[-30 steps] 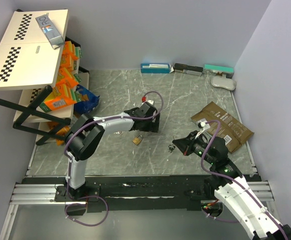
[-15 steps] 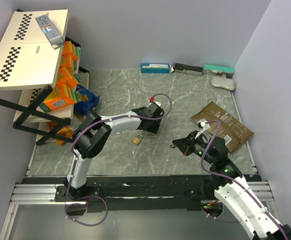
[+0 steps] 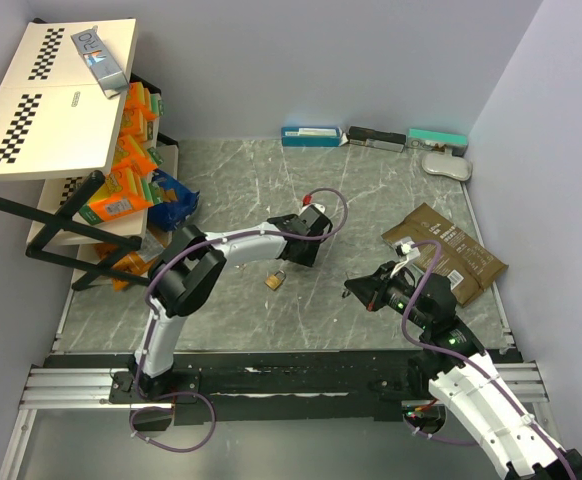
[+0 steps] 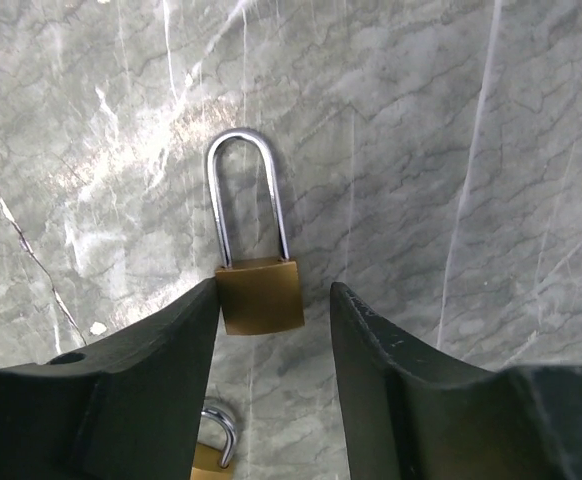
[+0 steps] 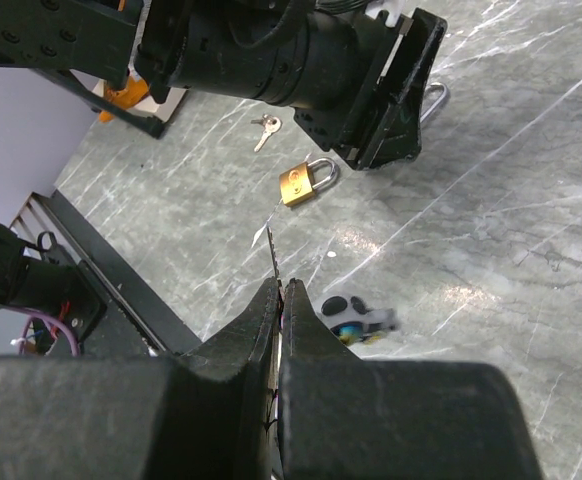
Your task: Unlock with the key
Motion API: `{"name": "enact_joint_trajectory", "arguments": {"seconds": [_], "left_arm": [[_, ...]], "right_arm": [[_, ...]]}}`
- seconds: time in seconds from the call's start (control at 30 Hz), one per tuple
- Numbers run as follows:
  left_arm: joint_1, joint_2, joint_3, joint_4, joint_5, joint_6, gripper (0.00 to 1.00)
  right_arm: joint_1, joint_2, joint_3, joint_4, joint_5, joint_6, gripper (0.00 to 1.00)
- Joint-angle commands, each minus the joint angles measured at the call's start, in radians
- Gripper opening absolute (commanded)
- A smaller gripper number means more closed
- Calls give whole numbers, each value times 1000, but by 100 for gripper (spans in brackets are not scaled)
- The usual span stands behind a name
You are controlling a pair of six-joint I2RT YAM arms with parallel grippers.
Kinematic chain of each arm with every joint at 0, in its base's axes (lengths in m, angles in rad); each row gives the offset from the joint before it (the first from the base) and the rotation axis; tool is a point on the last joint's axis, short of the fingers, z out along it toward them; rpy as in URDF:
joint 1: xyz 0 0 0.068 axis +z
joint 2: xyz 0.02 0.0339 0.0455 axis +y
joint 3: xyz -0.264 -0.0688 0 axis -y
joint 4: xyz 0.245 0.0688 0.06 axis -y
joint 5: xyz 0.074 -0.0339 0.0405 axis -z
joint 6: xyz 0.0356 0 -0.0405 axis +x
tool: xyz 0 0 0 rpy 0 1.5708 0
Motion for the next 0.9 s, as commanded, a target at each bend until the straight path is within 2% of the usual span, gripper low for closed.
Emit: {"name": "enact_joint_trajectory", "arguments": {"seconds": [0.0, 0.17, 0.27, 0.3, 0.37, 0.4, 0.43, 0.57, 0.7, 0.87], "left_arm": [[-4, 42, 25, -76, -53, -9, 52], [-2, 62, 44, -89, -45, -23, 48], [0, 65, 34, -78, -36, -37, 35], [0, 67, 25, -72, -21, -41, 25], [6, 59, 15, -50, 4, -53, 15], [9, 53, -3, -40, 31, -61, 3], [15, 23, -21, 12, 56, -72, 1], [67, -112, -153, 205, 218, -168, 1], [87, -209, -195, 250, 271, -209, 1], [107, -376, -270, 298, 323, -254, 1]], "right_arm": [[-3, -9, -4, 39, -3, 16, 0], [-3, -9, -9, 42, -6, 21, 0], [-2, -12, -9, 38, -2, 19, 0], [-3, -15, -10, 38, 1, 18, 0], [-3, -15, -12, 33, 6, 13, 0], [-3, -12, -14, 31, 11, 10, 0], [-2, -9, -15, 31, 12, 6, 0], [-2, 1, -17, 41, 6, 13, 0], [12, 24, -6, 56, 9, 27, 0], [87, 74, 2, 103, 59, 65, 0]]}}
